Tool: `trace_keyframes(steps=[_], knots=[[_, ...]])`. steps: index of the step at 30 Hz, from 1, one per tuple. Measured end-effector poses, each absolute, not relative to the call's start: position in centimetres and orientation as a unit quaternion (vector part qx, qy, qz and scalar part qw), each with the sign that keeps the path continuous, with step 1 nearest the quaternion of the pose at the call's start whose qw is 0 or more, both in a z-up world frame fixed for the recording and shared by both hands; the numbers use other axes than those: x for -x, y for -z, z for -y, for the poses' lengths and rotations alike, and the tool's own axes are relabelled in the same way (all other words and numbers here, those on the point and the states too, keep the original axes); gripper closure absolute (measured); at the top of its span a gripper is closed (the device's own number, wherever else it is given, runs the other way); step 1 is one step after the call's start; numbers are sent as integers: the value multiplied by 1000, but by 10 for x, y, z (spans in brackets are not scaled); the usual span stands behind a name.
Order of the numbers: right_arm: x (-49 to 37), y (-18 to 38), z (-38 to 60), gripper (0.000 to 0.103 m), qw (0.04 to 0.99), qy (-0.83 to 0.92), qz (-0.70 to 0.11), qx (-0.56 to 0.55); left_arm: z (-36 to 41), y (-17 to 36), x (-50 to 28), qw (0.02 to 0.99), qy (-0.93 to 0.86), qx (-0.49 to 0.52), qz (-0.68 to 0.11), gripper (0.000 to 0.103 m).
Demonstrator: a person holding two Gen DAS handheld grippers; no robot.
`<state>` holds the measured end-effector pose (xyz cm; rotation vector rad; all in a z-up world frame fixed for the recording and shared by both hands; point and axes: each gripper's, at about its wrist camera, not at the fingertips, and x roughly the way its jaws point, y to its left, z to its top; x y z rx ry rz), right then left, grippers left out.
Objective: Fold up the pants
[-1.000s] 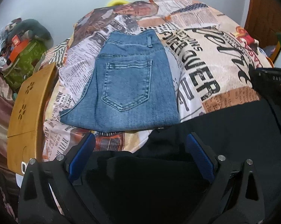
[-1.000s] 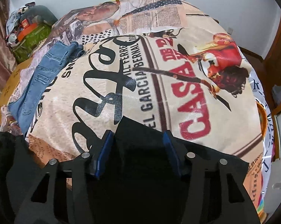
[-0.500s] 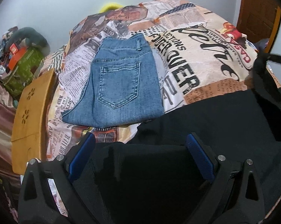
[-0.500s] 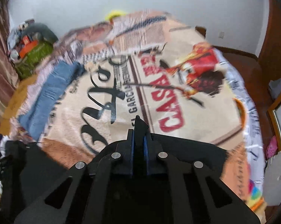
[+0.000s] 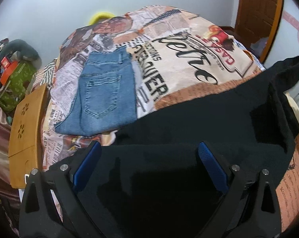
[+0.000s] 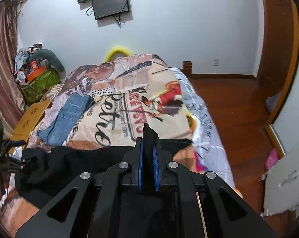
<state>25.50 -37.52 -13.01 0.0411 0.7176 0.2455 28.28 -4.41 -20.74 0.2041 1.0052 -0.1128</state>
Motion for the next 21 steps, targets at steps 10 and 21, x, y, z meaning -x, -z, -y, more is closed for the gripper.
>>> trace_keyframes(steps=[10, 21], knots=[[-206, 193, 407, 95, 905, -83, -416, -42, 55, 231, -269, 855, 59, -94, -507, 4], [-177, 257, 411, 92, 877, -42, -473, -72, 25, 227, -259, 860, 34, -45, -507, 4]])
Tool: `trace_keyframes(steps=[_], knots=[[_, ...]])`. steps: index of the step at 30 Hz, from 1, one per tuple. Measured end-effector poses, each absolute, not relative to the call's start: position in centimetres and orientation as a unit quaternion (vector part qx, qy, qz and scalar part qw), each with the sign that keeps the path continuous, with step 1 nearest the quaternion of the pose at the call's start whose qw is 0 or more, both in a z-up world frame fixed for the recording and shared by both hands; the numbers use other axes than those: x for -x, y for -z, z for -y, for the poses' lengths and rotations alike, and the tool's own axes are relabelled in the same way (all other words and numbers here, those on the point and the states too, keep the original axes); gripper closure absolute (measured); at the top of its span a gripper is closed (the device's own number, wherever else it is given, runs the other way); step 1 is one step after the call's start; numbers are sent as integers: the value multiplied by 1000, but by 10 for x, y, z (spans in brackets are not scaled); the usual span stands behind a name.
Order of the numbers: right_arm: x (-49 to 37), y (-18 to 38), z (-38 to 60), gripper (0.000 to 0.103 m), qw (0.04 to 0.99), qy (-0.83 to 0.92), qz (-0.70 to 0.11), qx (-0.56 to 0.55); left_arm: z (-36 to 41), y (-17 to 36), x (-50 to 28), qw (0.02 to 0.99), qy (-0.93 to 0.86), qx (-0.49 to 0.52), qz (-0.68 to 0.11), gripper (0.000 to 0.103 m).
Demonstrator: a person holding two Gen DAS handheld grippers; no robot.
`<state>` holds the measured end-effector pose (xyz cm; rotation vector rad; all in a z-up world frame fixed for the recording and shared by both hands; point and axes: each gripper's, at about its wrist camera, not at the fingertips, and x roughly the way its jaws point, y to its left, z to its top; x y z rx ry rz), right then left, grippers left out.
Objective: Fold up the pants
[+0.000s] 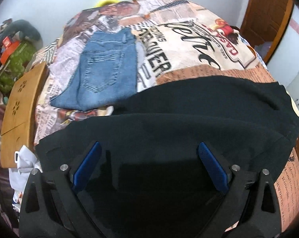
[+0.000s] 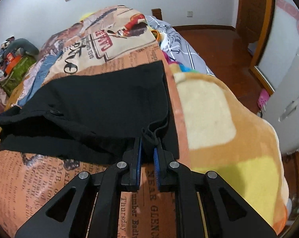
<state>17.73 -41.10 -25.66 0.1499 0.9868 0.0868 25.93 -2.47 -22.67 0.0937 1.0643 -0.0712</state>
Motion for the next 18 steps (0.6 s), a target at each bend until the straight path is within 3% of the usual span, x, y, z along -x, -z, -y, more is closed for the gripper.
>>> trace_keyframes(steps=[8, 18], knots=[[-165, 229, 408, 67, 886, -28, -459, -57, -26, 198, -242, 880, -5, -14, -474, 4], [-170, 168, 345, 56, 920, -98, -379, -2, -129, 183, -199, 881, -108, 8, -460, 4]])
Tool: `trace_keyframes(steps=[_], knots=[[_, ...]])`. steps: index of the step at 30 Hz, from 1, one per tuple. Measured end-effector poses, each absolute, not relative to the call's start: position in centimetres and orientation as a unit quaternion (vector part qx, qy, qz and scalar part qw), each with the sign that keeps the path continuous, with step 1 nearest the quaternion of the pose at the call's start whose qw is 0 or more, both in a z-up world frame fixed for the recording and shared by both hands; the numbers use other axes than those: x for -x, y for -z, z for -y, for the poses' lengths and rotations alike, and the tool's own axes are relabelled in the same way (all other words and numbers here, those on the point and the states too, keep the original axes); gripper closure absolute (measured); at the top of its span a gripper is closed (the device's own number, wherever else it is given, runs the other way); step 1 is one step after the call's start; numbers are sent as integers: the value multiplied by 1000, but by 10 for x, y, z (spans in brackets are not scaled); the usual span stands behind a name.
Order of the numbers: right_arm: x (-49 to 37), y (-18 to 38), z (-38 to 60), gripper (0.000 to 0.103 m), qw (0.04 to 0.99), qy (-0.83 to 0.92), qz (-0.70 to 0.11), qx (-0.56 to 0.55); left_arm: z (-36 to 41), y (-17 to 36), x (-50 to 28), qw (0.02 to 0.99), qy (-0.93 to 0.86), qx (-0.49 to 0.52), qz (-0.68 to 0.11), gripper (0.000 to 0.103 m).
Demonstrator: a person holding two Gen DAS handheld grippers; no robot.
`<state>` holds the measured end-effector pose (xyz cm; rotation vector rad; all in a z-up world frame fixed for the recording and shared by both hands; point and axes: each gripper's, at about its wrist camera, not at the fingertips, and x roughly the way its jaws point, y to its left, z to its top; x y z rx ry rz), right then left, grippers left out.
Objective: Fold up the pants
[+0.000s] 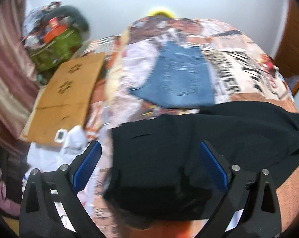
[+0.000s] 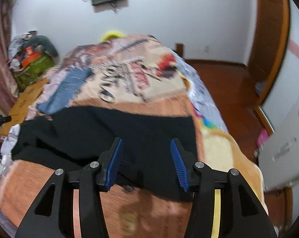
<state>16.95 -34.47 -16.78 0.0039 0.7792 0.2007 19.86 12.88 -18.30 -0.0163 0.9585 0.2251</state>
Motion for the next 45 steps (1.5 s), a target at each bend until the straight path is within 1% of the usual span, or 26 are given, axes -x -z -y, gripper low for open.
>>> trace_keyframes(steps=[6, 11, 13, 16, 18, 21, 26, 27, 28, 30, 31, 32, 33, 34, 38, 39, 45], knots=[[-184, 164, 295, 56, 914, -160, -371, 15, -185, 196, -169, 870, -134, 73, -470, 4], [-195, 177, 259, 56, 902, -192, -386, 29, -200, 224, -154, 851, -123, 113, -498, 6], [-198, 183, 249, 56, 896, -200, -395, 34, -200, 237, -152, 840, -110, 134, -514, 13], [-204, 195, 234, 56, 886, -210, -410, 47, -199, 263, -154, 821, -94, 161, -540, 21], [-204, 199, 229, 56, 882, -211, -417, 54, -196, 275, -158, 813, -94, 159, -552, 24], [-204, 210, 226, 56, 873, -213, -434, 56, -195, 295, -162, 801, -96, 156, -570, 31], [-205, 229, 227, 56, 856, -214, -468, 56, -190, 302, -159, 809, -85, 159, -560, 41], [-204, 232, 227, 56, 853, -215, -473, 56, -189, 301, -158, 812, -84, 157, -556, 46], [-203, 234, 227, 56, 852, -216, -475, 55, -187, 300, -156, 815, -80, 158, -551, 61], [-202, 234, 228, 56, 852, -218, -473, 52, -185, 299, -154, 818, -78, 163, -547, 73], [-202, 234, 228, 56, 852, -219, -473, 51, -184, 298, -154, 819, -79, 163, -545, 77], [-202, 234, 228, 56, 852, -219, -473, 50, -184, 297, -155, 819, -80, 160, -545, 78], [-201, 234, 228, 56, 852, -219, -473, 49, -184, 296, -155, 820, -83, 158, -544, 83], [-201, 235, 229, 56, 852, -219, -473, 48, -183, 294, -155, 820, -96, 150, -544, 96], [-202, 235, 229, 56, 852, -220, -472, 45, -188, 282, -149, 826, -107, 151, -532, 97], [-201, 235, 230, 56, 852, -220, -472, 44, -189, 277, -147, 830, -112, 147, -527, 101], [-202, 235, 230, 56, 852, -222, -471, 46, -203, 237, -137, 851, -135, 125, -492, 102]])
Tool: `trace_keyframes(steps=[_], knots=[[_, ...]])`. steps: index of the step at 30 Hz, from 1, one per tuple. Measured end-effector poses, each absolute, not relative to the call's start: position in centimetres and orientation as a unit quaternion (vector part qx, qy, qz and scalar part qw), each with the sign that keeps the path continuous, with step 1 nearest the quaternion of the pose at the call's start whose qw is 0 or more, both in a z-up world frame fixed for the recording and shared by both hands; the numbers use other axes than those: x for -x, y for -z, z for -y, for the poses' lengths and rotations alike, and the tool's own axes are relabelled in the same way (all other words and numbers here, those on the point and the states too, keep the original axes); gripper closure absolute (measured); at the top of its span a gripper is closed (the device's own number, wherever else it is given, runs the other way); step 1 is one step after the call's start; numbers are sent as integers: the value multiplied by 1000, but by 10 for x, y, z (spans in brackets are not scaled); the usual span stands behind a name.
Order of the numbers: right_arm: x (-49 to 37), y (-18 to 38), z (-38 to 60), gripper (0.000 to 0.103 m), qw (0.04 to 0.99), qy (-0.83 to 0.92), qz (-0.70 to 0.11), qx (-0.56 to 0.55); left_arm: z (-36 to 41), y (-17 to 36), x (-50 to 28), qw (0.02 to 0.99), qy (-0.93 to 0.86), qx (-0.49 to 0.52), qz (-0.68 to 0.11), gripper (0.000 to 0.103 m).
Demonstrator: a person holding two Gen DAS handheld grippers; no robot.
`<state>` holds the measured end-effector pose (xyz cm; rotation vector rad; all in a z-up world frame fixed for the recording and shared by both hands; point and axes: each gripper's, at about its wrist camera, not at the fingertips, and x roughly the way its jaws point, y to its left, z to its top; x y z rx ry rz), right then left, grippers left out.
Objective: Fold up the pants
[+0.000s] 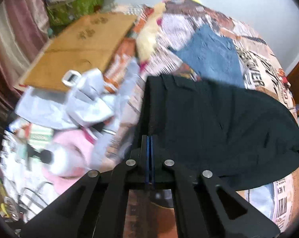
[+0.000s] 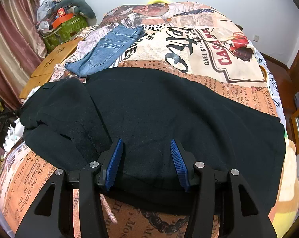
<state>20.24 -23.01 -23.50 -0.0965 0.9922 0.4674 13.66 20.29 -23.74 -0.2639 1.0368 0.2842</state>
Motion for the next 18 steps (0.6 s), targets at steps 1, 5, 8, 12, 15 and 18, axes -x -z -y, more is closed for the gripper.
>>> trace_keyframes(steps=[1, 5, 8, 12, 15, 18], knots=[[-202, 235, 230, 56, 852, -222, -471, 46, -206, 233, -136, 852, -135, 125, -490, 102], [-202, 235, 229, 56, 853, -220, -470, 50, -226, 231, -139, 848, -167, 109, -492, 102], [-201, 233, 229, 56, 855, -218, -468, 55, -238, 244, -136, 838, -152, 139, -506, 102], [-202, 234, 232, 56, 854, -218, -470, 51, -230, 280, -133, 816, -147, 137, -542, 102], [-202, 234, 231, 56, 854, -215, -471, 56, -225, 307, -131, 798, -131, 147, -569, 101], [-202, 231, 227, 56, 853, -213, -472, 69, -220, 310, -130, 797, -135, 131, -574, 99]])
